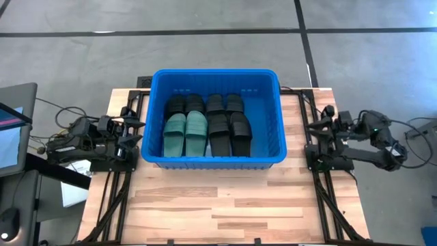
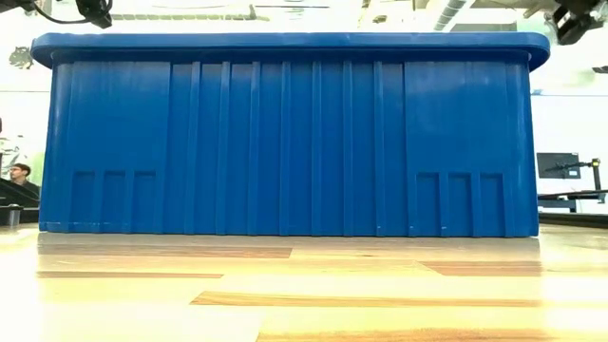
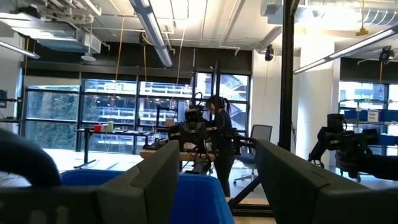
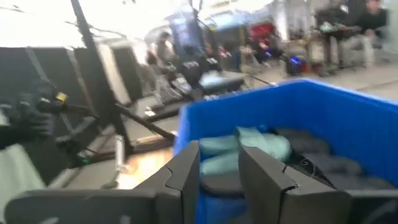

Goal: Pick and place slides into bin
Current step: Return to Home Position

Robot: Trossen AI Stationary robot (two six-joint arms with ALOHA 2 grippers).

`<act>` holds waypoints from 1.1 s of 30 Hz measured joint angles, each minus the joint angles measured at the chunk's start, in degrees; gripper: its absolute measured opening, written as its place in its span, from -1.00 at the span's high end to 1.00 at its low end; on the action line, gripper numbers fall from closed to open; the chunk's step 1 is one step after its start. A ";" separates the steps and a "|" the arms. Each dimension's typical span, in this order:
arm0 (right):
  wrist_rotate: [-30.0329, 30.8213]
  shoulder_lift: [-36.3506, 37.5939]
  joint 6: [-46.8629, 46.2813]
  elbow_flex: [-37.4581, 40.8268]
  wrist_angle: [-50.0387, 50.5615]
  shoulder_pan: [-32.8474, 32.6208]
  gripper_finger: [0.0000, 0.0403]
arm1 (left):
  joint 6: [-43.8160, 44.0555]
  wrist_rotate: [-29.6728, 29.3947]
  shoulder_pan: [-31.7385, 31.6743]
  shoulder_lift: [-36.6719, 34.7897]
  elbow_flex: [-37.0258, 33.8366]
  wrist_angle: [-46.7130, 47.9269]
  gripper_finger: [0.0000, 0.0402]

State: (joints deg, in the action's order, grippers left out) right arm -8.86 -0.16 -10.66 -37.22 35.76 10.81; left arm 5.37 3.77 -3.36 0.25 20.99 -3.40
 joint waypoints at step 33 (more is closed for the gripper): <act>24.17 -0.09 1.17 -5.34 5.83 -26.25 1.00 | -0.29 1.41 0.00 0.15 8.62 16.93 0.01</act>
State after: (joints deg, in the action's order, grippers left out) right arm 15.30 -0.25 -9.49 -42.57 41.59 -15.44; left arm 5.09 5.18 -3.36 0.40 29.61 13.53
